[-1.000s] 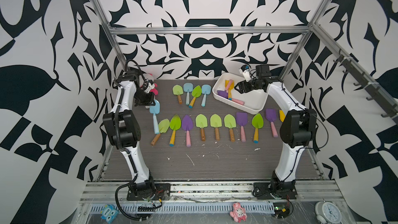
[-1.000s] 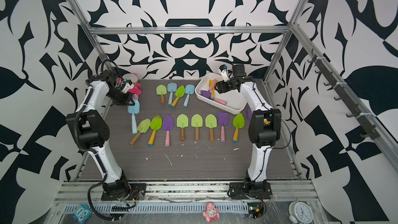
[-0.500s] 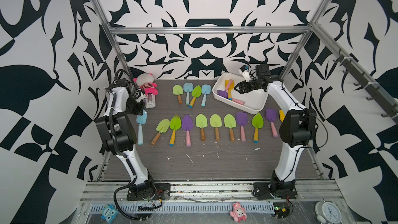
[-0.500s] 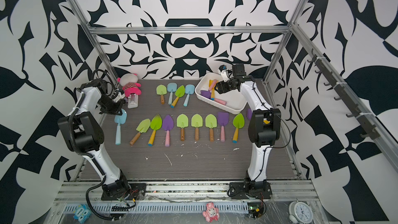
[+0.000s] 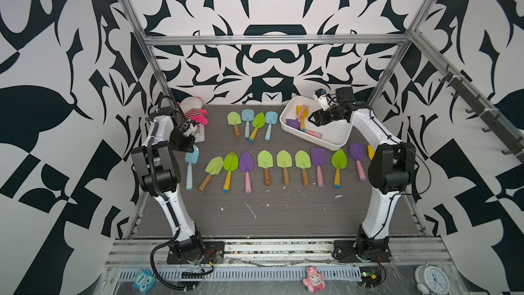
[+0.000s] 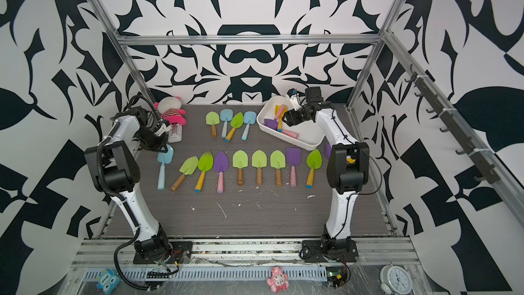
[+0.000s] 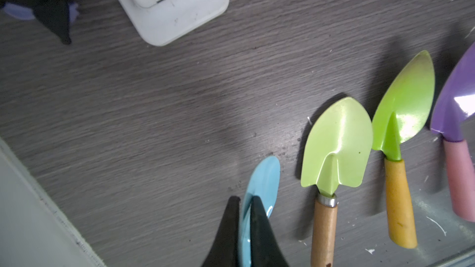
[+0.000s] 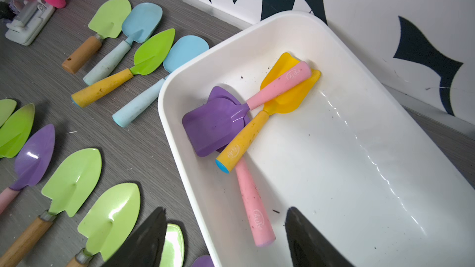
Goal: Take the shovel out of the storage box
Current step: Place the shovel at the center of the board.
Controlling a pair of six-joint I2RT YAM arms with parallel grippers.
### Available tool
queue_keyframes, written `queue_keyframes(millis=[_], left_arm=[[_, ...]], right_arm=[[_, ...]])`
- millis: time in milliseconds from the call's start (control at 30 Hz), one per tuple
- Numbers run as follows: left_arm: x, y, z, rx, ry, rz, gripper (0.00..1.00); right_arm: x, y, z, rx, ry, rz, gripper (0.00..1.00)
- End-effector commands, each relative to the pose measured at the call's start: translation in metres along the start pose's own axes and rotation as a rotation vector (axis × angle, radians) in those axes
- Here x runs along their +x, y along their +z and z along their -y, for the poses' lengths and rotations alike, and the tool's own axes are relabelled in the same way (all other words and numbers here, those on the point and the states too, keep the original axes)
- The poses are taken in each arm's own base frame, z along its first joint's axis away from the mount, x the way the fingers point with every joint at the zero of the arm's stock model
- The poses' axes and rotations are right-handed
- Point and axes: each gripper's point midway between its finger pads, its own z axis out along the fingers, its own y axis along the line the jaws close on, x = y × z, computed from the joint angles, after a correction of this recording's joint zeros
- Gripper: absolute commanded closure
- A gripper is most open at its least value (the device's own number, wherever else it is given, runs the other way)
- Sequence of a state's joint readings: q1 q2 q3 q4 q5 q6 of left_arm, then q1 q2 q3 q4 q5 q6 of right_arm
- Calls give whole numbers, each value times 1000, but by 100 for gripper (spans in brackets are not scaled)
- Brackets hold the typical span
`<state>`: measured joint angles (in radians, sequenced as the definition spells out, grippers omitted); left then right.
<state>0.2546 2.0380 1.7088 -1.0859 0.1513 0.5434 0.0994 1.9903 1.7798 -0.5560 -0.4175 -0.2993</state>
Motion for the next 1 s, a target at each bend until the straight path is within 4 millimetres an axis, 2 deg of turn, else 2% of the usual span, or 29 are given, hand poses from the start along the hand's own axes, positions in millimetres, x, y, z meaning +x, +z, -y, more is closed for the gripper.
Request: queue_keyframes(millis=[0, 300, 467, 633, 800, 967], left_arm=[[-3, 16, 11, 82, 19, -2, 100], [-2, 39, 7, 86, 19, -23, 100], [-1, 46, 0, 47, 25, -29, 94], [-3, 50, -1, 35, 9, -24, 76], [0, 46, -6, -9, -19, -17, 58], [-5, 26, -11, -81, -69, 30, 43]], right_arm=[[-20, -19, -4, 1, -38, 67, 24], [-21, -18, -5, -3, -32, 68, 25], [-20, -20, -5, -4, -30, 66, 25], [-16, -15, -3, 4, -14, 53, 25], [-9, -13, 10, 34, 35, 30, 25], [12, -6, 32, 46, 99, -58, 25]])
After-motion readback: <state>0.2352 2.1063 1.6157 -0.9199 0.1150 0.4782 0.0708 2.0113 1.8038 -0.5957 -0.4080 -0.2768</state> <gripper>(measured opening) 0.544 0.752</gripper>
